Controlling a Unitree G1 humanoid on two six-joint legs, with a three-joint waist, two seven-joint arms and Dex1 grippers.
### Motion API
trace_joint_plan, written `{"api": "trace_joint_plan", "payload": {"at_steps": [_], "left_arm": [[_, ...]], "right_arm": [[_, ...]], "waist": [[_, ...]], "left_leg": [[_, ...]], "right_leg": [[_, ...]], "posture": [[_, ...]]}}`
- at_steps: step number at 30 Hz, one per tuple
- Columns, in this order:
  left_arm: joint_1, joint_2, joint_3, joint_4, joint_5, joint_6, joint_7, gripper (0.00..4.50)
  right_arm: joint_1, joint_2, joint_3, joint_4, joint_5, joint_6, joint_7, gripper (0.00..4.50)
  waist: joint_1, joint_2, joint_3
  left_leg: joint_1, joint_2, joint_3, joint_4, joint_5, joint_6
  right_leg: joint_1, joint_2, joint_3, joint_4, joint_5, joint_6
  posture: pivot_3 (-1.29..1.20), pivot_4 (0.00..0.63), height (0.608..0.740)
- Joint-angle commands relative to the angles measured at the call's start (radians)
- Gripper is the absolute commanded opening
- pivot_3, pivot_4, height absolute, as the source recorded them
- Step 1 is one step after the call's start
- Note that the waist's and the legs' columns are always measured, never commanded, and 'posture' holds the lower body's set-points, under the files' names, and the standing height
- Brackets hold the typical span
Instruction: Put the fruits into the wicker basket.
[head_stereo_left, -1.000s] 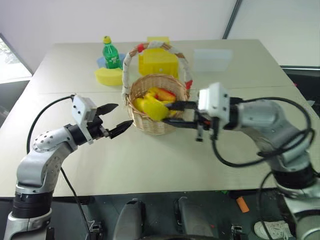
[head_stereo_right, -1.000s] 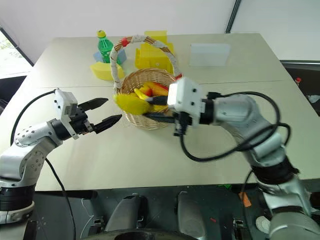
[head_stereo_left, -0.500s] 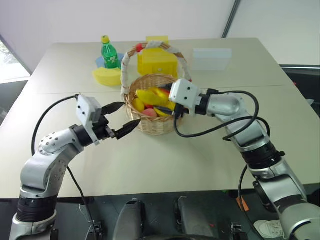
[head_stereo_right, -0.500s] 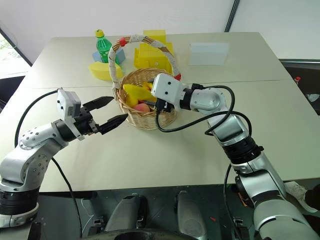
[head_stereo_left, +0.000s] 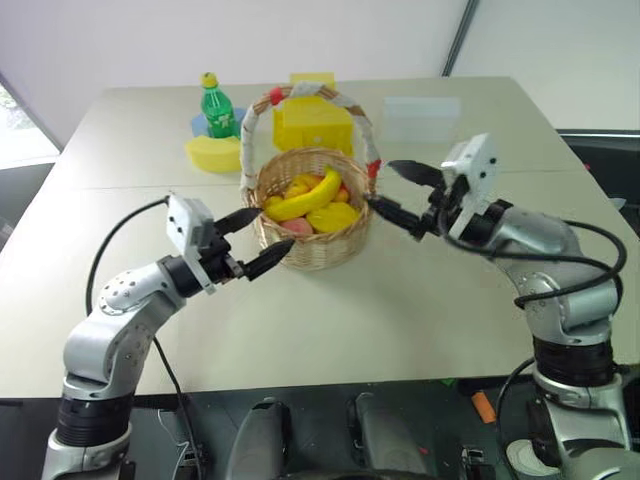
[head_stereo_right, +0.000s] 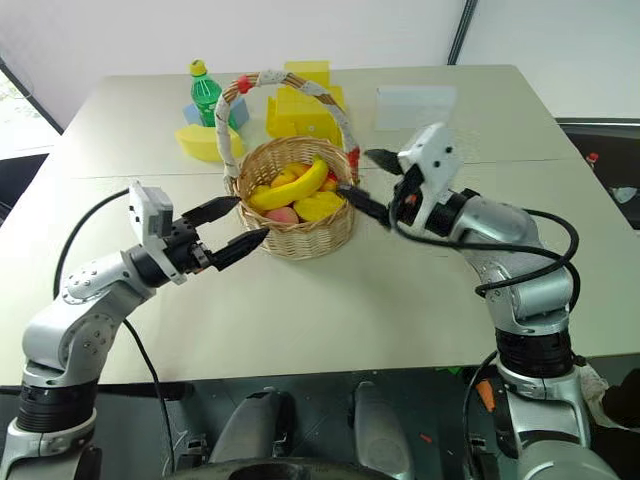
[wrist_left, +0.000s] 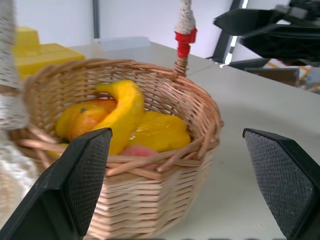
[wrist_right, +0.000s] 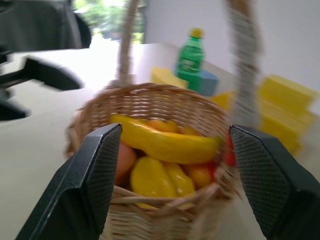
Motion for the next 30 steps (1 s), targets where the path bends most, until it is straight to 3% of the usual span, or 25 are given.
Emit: {"api": "trace_joint_plan", "payload": {"at_steps": [1, 8, 11, 16, 21, 27, 30], "left_arm": [[-0.023, -0.008, -0.014, -0.009, -0.004, -0.011, 0.001, 4.50], [-0.023, -0.012, -0.035, -0.015, 0.002, -0.016, -0.003, 4.50], [-0.007, -0.014, -0.033, -0.027, 0.004, -0.019, 0.000, 4.50], [0.008, -0.020, -0.033, -0.036, 0.006, -0.023, 0.006, 4.50], [0.005, -0.029, -0.044, -0.031, 0.008, -0.025, 0.006, 4.50], [-0.015, -0.038, -0.054, -0.016, 0.012, -0.028, 0.008, 4.50], [-0.031, -0.051, -0.066, 0.000, 0.018, -0.032, 0.009, 4.50]], "right_arm": [[-0.066, 0.070, -0.007, 0.079, -0.021, -0.030, -0.092, 3.56], [-0.138, 0.144, 0.031, 0.266, -0.072, -0.128, -0.099, 3.56], [-0.142, 0.147, 0.025, 0.287, -0.063, -0.131, -0.091, 2.79], [-0.134, 0.144, 0.008, 0.263, -0.038, -0.131, -0.079, 0.18], [-0.118, 0.111, -0.038, 0.228, -0.047, -0.150, -0.100, 0.08], [-0.095, -0.008, -0.214, 0.223, -0.066, -0.194, -0.180, 0.08], [-0.087, -0.096, -0.315, 0.313, -0.117, -0.230, -0.265, 0.08]], "waist": [[0.000, 0.000, 0.000], [0.007, 0.000, 0.000], [0.007, 0.000, 0.000], [0.006, 0.000, 0.000], [0.006, 0.000, 0.000], [0.013, 0.000, 0.000], [0.011, 0.000, 0.000]], "left_leg": [[0.000, 0.000, 0.000, 0.000, 0.000, 0.000], [-0.001, 0.000, 0.000, 0.000, 0.000, 0.000], [-0.002, -0.001, 0.000, 0.000, 0.000, 0.000], [-0.002, 0.000, 0.000, 0.000, 0.000, 0.000], [-0.002, 0.000, 0.000, 0.000, 0.000, 0.000], [-0.002, -0.002, 0.000, 0.000, 0.000, 0.000], [-0.003, -0.002, 0.000, 0.000, 0.000, 0.000]], "right_leg": [[0.000, 0.001, 0.000, 0.000, 0.000, 0.000], [-0.001, 0.000, 0.000, 0.000, 0.000, 0.000], [-0.001, -0.001, 0.000, -0.001, 0.000, 0.000], [-0.001, -0.001, 0.000, -0.001, 0.000, 0.000], [-0.001, -0.001, 0.000, 0.000, 0.000, 0.000], [-0.001, -0.002, 0.000, -0.001, 0.000, 0.000], [-0.001, -0.002, 0.000, -0.002, 0.000, 0.000]], "posture": [[0.00, 0.150, 0.740], [0.00, 0.150, 0.740], [0.00, 0.150, 0.740], [0.00, 0.150, 0.740], [0.00, 0.150, 0.740], [0.00, 0.150, 0.740], [0.00, 0.150, 0.740]]}}
